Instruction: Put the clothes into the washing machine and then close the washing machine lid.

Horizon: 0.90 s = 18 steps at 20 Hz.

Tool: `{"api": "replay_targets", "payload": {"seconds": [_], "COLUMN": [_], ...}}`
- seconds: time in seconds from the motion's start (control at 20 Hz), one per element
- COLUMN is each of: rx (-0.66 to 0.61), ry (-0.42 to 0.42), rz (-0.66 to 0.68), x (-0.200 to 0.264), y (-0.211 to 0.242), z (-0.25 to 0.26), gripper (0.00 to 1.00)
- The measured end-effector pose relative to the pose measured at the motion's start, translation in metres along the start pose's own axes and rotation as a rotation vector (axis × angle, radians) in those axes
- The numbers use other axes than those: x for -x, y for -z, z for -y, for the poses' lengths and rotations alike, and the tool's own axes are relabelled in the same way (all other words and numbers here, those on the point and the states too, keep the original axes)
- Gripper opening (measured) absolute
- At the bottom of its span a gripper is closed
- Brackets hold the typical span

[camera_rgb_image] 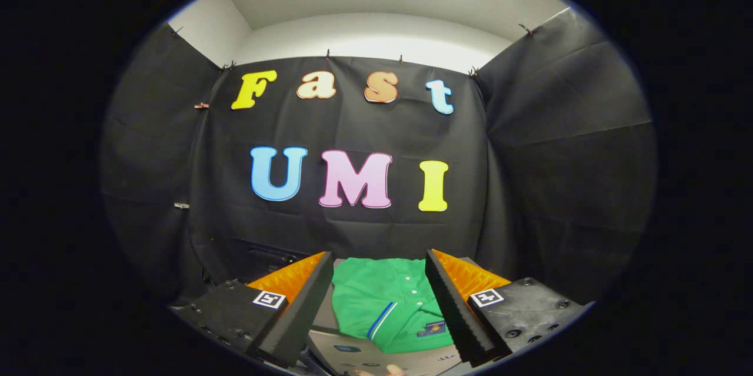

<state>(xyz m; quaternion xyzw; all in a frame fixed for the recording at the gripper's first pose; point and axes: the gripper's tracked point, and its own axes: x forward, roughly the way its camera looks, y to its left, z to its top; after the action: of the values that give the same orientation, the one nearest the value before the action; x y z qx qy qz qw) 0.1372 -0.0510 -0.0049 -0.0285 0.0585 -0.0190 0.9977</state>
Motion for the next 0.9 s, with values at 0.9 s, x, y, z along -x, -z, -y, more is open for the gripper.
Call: {"api": "replay_targets", "payload": {"seconds": [0.9], "rx": [0.012], "ry": [0.055], "rz": [-0.617], "x": [-0.179], "y": [0.157], "z": [0.055], "gripper": [0.99]}}
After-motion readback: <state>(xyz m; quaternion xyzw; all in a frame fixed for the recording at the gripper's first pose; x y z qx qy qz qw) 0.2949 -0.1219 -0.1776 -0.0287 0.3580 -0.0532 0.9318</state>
